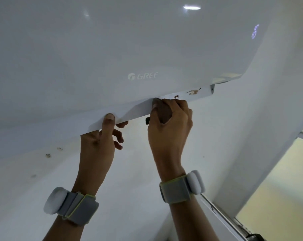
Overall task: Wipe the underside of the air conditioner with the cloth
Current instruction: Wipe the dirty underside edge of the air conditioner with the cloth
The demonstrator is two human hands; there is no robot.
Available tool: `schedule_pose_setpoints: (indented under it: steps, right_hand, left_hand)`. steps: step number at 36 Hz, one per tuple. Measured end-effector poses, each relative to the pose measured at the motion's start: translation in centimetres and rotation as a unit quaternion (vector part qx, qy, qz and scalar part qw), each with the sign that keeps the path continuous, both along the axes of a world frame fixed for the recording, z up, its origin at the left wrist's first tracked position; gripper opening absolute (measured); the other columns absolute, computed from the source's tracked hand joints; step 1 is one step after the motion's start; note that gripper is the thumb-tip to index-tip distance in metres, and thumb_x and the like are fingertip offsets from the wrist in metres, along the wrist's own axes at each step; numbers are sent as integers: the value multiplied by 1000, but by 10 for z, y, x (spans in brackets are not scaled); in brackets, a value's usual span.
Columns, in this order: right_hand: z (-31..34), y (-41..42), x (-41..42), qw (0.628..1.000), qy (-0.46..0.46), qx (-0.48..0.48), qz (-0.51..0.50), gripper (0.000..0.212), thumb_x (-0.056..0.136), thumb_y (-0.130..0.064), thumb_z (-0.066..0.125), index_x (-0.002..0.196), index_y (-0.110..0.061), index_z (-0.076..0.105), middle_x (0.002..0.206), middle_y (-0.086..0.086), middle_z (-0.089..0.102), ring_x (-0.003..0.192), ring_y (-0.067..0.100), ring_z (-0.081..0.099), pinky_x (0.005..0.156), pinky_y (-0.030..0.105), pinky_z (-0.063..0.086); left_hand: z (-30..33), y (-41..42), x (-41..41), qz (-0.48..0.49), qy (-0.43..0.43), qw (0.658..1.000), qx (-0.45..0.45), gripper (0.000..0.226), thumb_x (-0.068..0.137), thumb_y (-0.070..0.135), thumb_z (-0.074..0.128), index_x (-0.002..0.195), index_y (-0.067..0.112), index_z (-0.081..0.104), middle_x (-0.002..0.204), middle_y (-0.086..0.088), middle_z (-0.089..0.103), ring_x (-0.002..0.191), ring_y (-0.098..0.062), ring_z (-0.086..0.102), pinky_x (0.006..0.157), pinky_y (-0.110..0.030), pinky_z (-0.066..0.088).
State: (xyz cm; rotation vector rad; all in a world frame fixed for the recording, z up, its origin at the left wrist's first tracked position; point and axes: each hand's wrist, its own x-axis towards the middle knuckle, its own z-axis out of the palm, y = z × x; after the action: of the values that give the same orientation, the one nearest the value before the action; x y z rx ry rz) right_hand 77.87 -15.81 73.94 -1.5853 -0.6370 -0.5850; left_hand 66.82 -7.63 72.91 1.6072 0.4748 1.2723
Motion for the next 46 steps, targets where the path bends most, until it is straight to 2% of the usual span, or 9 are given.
schedule_pose_setpoints:
  steps: [4,7,12,18,21,25,32,38,46]
  right_hand:
    - [-7,2,-7,999,-44,-9,5,23,93,-11,71,115,-13,80,115,-1,70,102,18,53,86,24,50]
    - [-12,-8,2,997,-70,-36,23,18,93,-9,74,109,-13,81,108,-2,70,100,17,53,85,18,45]
    - [-6,-8,38,1000,-16,-12,-16,15,96,-13,70,107,-10,80,108,1,70,101,25,55,84,8,38]
    - [-21,-9,28,993,-118,-20,-9,21,95,-6,74,116,-6,80,113,6,72,103,22,57,88,27,52]
    - [-22,-23,43,989,-143,-44,-10,18,95,0,76,110,-6,82,109,5,73,96,23,54,84,24,45]
    - [-8,-17,65,997,-63,-13,-33,23,92,-2,71,110,-12,82,110,2,72,98,26,54,80,28,44]
    - [-25,-21,45,986,-161,-34,-12,14,97,-2,74,110,-3,81,110,8,73,98,22,53,84,26,48]
    - [-6,-20,72,995,-90,-30,-38,24,91,-1,70,109,-11,81,111,0,70,97,25,50,80,29,47]
    - [-21,-29,64,986,-156,-52,-24,17,96,-1,73,109,-7,81,110,4,72,96,28,54,81,39,52]
  left_hand:
    - [2,2,18,-25,60,998,-11,29,92,58,52,98,36,68,85,5,75,58,-13,70,66,-66,61]
    - [5,-1,31,-37,59,997,-13,22,96,54,52,87,51,71,83,1,75,57,-16,70,68,-72,57]
    - [7,-4,46,-36,78,996,9,35,106,46,50,82,54,73,82,3,77,57,-18,72,71,-68,60]
    - [-1,-4,48,-28,58,998,15,28,99,51,50,82,61,70,82,11,78,59,-15,73,65,-68,60]
    - [-1,-10,49,-26,26,999,21,25,105,43,53,90,52,71,85,5,78,60,-16,71,56,-53,61]
    - [1,-15,50,-37,-11,999,0,14,106,33,54,104,37,67,91,3,77,64,-18,69,50,-30,57]
    - [1,-15,51,-42,-20,999,-17,13,106,31,54,109,29,67,90,-1,76,62,-17,68,49,-30,57]
    - [2,-20,52,-41,-36,998,-22,16,107,28,53,102,33,68,87,-2,76,60,-16,66,49,-30,56]
    - [1,-18,52,-42,-38,998,-24,13,106,28,55,103,30,68,88,-3,77,59,-15,67,49,-29,57]
